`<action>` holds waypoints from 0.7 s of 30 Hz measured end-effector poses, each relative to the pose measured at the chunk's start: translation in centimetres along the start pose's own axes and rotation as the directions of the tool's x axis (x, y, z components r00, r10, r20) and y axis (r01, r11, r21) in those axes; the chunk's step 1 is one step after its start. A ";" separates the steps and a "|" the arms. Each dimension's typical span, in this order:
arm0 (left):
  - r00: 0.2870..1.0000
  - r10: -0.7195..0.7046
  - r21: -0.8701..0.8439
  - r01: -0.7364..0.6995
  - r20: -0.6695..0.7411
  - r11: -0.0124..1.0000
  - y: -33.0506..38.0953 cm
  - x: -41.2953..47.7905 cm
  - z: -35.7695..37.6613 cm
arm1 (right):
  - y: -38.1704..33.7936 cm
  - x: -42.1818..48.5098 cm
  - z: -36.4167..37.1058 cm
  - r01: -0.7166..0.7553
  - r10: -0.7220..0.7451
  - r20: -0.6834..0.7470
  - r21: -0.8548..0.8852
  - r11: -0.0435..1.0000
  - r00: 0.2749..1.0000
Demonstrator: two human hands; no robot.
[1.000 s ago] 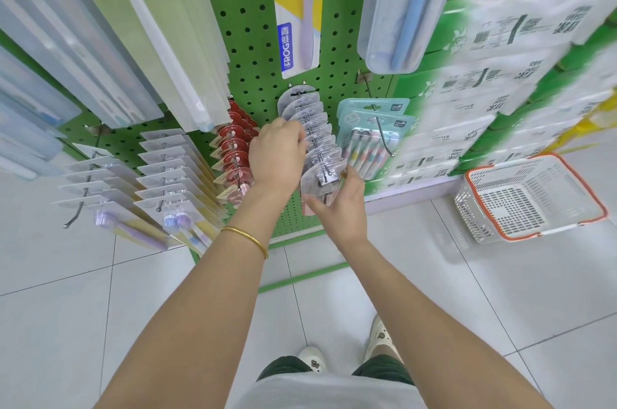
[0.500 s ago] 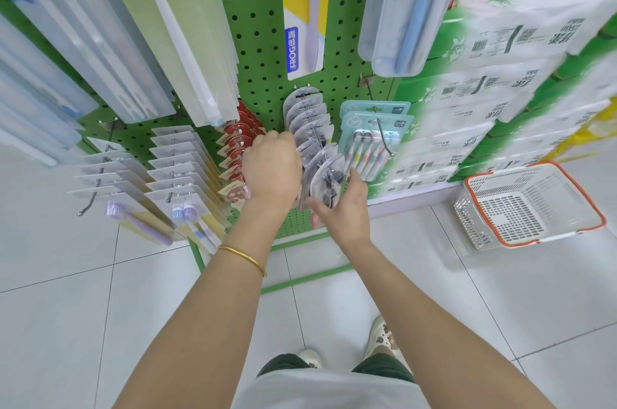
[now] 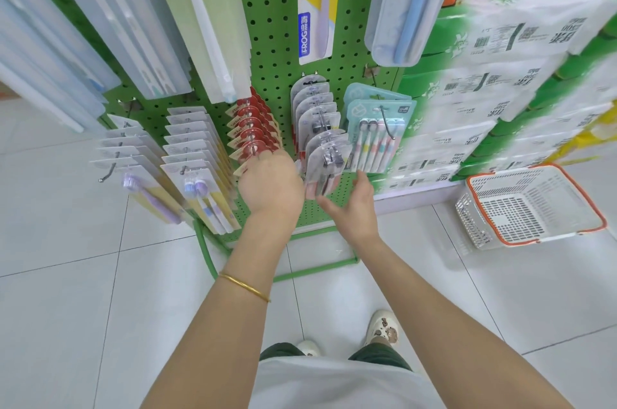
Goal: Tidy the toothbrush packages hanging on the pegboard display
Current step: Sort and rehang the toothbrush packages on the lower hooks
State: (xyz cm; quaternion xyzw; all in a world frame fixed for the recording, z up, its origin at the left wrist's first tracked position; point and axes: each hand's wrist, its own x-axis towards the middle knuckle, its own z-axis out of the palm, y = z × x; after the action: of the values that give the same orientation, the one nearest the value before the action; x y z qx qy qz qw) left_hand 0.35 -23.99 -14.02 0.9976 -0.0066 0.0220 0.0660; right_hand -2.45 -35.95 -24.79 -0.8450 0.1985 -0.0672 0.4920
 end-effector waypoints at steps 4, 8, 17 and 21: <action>0.995 0.018 -0.068 -0.012 0.095 0.998 -0.6 -1.4 0.0 | 1.1 -1.1 -0.6 -0.099 0.094 0.064 0.066 0.993 0.993; 0.979 0.061 -0.316 0.002 0.192 0.949 -1.0 -2.2 -0.2 | 1.2 -2.8 -2.4 -0.145 0.122 0.142 0.165 0.976 0.982; 0.991 0.074 -0.828 0.051 0.111 0.559 2.7 -2.6 -1.2 | -0.7 -4.6 -7.8 -0.093 0.008 0.188 0.451 0.887 0.982; 0.998 -0.068 -0.932 0.018 -0.007 0.361 5.7 -3.6 -0.8 | -2.2 -4.8 -8.6 -0.109 0.023 0.134 0.678 0.727 0.991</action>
State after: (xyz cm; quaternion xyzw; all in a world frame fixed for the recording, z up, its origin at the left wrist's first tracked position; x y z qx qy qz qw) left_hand -3.40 -29.51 -12.69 0.7850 0.0094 0.0347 0.6184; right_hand -8.84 -39.96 -18.17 -0.5996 0.1608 -0.0686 0.7810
